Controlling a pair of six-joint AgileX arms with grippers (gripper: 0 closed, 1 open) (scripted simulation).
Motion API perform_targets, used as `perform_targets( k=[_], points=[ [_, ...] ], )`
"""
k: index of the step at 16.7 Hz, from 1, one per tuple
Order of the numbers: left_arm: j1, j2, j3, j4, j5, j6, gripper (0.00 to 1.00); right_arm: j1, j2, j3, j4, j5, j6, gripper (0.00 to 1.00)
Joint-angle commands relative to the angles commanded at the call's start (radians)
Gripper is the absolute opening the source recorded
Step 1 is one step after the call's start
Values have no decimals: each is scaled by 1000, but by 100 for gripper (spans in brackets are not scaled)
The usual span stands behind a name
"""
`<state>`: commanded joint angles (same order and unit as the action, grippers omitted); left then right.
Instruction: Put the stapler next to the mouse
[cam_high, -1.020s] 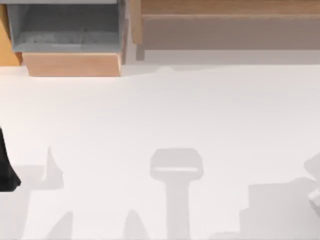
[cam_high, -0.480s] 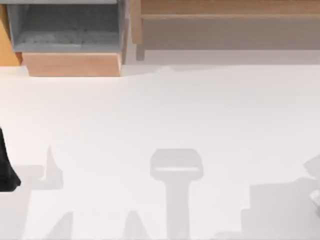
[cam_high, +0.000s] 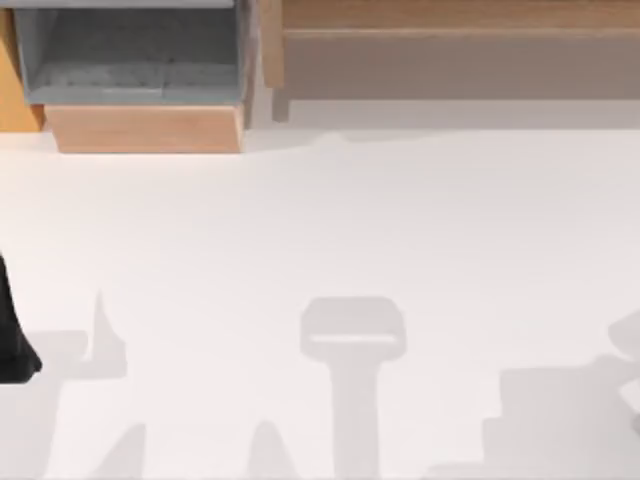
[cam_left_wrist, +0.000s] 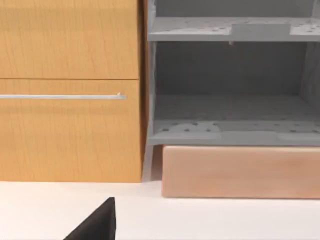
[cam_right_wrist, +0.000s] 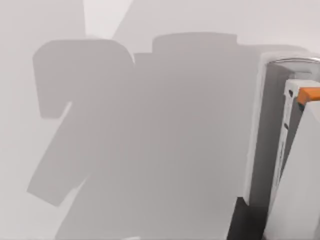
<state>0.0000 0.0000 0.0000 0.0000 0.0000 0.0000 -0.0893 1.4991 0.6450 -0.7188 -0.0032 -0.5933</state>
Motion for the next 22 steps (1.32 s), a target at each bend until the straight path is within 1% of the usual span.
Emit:
perform_targets(
  k=[1, 10, 17, 22],
  points=[
    [0, 0, 0, 0, 0, 0, 100, 0, 0, 0, 0, 0, 0, 0],
    [0, 0, 0, 0, 0, 0, 100, 0, -3, 3, -4, 0, 1, 0],
    [0, 0, 0, 0, 0, 0, 100, -1, -67, 69, -144, 0, -2, 0],
    [0, 0, 0, 0, 0, 0, 100, -1, -68, 74, -147, 0, 0, 0]
  ],
)
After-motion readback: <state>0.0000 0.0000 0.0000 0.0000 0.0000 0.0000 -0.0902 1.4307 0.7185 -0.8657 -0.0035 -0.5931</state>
